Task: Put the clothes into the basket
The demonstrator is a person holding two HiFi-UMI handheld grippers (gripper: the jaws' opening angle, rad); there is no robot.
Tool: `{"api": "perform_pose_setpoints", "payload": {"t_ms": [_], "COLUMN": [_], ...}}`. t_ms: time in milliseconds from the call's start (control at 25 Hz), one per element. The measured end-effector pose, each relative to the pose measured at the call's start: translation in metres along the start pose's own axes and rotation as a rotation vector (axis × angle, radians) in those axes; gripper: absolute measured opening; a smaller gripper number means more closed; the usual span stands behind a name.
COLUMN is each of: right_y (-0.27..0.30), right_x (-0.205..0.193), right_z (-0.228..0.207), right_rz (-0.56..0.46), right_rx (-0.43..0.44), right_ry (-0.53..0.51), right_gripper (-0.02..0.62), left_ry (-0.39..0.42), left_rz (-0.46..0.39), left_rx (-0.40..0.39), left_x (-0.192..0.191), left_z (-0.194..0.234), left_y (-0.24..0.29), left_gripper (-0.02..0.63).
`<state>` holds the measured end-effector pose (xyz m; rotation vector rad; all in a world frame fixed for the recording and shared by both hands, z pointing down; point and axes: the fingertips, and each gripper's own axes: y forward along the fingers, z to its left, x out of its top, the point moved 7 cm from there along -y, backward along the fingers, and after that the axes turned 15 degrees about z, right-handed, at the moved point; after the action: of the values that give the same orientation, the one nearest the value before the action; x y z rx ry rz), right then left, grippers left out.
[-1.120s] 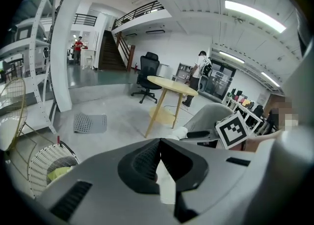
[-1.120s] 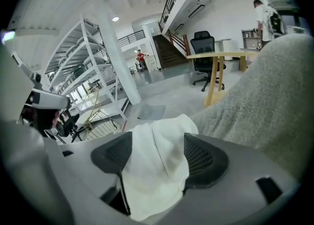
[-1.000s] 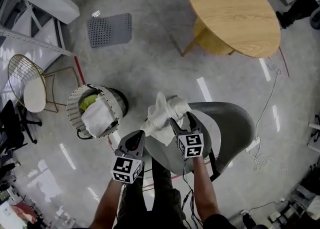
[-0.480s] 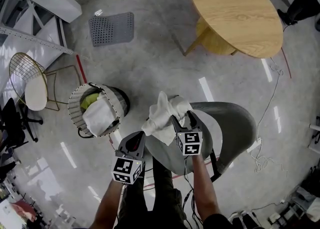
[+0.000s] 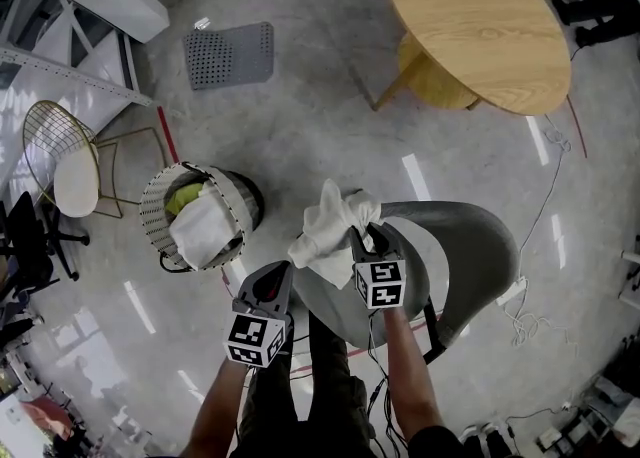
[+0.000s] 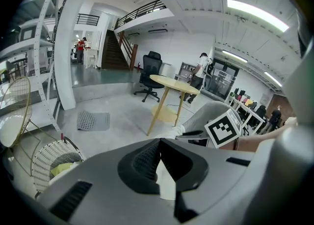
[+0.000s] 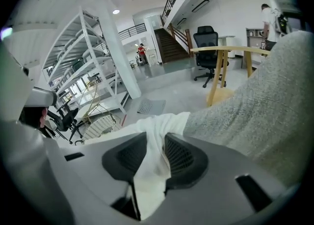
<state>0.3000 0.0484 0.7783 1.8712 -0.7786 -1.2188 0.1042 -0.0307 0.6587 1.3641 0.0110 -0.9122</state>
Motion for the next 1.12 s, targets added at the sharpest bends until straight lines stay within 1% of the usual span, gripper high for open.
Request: {"api": "perform_pose_setpoints", "payload": {"t_ms": [200,280,360,720,1120], "right_y": [0.0,-0.001,-0.002,-0.027,-0.088], "right_x": [-0.001,-0.001,-0.002,0.005,0.028], "right_z": [0.002,0.001,0.001,0.019,0.043], "right_rz": [0.009,0.011,0.007,-0.057,-0.165], "right_rx": [0.034,0.059,0.064,0.02,-0.015], "right_ry": [0.009,0.03,0.034,0.006,0.014], "right_gripper": [0.097,0.089,0.084,0.078,0.078], "left_ry": [-0.001,-0.001,-0.002,0.006,0.035], "left_rz": [-0.002,-0.004,-0.009,-0.054,-0.134], "left_rx": [0.001,0.002,0.002,0.023,0.036], "left_x": [-0.004,-0.006,-0.008,-0.005,0.007], "left_z": [-0.001,-0.002,-0.002,0.01,0.02], "left_y": [-0.005,-0.007,-0.01,-0.041,-0.091], "left_gripper": [0.008,0.006,0.008,0.008,0.008]}}
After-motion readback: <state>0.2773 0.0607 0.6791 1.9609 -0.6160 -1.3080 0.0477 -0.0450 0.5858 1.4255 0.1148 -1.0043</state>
